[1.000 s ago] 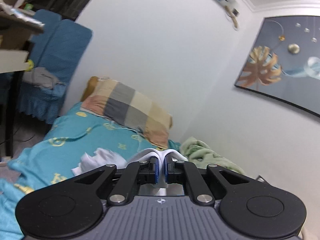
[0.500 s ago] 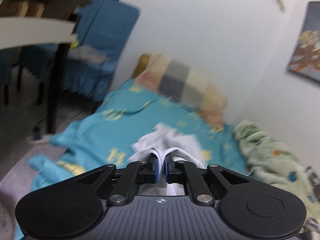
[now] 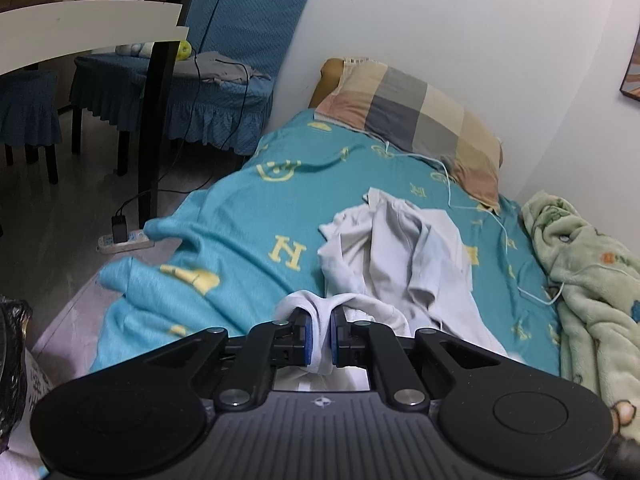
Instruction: Fold clothes
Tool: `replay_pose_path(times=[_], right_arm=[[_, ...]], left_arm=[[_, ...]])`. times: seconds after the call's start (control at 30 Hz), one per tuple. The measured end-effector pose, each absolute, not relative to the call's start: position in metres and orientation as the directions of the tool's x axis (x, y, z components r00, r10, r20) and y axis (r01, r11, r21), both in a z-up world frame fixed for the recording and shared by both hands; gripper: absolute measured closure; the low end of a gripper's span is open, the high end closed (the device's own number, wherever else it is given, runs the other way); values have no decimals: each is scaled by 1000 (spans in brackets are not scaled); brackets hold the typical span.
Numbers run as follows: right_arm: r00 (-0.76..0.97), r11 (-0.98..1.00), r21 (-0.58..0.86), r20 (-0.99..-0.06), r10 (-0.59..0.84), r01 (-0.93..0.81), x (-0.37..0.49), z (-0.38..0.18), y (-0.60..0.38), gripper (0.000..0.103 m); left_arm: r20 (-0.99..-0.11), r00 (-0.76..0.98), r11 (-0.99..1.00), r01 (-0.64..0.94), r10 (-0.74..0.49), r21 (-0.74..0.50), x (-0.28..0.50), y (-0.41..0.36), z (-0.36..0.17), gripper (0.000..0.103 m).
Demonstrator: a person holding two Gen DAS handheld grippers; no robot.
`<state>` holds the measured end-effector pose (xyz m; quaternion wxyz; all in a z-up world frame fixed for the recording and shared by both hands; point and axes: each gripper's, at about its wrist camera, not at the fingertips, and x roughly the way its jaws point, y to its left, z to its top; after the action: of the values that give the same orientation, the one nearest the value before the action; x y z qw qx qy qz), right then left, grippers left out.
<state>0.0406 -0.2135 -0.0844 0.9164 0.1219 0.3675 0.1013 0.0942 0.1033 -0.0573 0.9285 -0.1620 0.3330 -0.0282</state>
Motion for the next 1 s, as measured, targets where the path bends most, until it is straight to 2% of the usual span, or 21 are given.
replay_pose_path(times=[0.33,0.5,0.6,0.73,0.8,0.93,1.0], right_arm=[[809,917,400,-537,238,-4,39,-55,-262,96],[840,899,435,-500,208,36,36,-45,-289,96],[827,886,462,-514,227,44,38,-46,-307,96],[790,858,505,-561,246,92,44,-59,-325,96],[760,859,499,-601,248,114,47,-68,-325,96],[710,859,493,-655,259,141,50,-83,-323,96],[701,852,502,-662,266,150,49,-86,-325,96]], left_arm=[[-645,732,937,-27,-219,-348,64,86,-52,90],[-649,733,961,25,-205,-275,49,67,-46,90],[-678,710,971,32,-189,-238,43,59,-46,87],[-769,634,991,-29,-84,-132,41,56,-60,88],[-799,597,988,-61,-78,-143,42,63,-68,88],[-761,640,990,-10,-102,-141,27,57,-54,86],[-735,668,991,25,-117,-135,17,52,-44,78]])
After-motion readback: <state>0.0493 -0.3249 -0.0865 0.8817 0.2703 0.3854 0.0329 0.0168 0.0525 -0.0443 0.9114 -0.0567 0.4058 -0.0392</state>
